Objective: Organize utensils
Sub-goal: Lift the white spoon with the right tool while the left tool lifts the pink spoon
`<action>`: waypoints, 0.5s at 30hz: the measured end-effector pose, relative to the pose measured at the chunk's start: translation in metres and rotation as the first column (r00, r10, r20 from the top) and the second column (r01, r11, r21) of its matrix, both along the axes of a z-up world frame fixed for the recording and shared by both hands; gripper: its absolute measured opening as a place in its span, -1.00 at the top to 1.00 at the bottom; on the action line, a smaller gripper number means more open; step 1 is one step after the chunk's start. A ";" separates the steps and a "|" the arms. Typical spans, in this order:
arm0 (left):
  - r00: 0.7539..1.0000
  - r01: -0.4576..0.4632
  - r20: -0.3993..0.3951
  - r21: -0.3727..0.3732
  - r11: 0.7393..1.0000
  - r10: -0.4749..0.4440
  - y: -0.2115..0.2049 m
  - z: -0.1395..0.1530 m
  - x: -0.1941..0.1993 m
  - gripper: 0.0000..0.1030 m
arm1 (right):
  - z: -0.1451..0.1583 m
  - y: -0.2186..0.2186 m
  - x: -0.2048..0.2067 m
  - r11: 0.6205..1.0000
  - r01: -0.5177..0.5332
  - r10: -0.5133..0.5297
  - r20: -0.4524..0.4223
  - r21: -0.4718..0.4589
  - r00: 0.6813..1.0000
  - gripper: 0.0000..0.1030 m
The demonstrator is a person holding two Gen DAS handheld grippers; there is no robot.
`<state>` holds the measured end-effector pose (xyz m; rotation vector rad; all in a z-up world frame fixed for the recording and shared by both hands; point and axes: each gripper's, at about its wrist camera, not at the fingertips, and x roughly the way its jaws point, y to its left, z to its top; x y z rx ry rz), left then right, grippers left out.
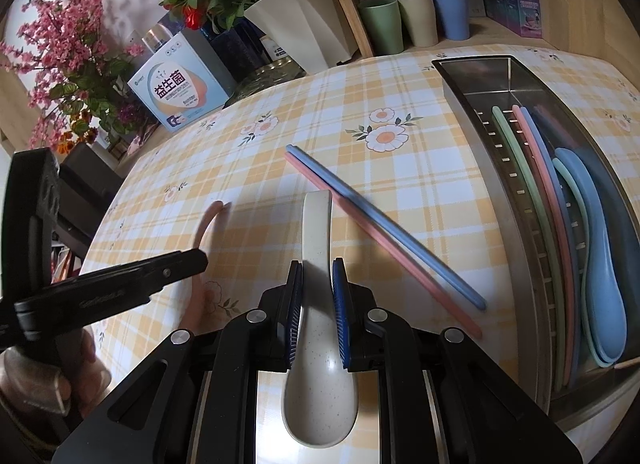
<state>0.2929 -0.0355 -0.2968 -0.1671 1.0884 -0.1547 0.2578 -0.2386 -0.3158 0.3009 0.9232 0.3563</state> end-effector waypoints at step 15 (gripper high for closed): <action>1.000 0.009 -0.005 0.001 1.000 -0.009 -0.008 -0.011 0.015 0.48 | -0.003 -0.002 0.001 1.000 0.003 -0.003 -0.011 -0.002 1.000 0.70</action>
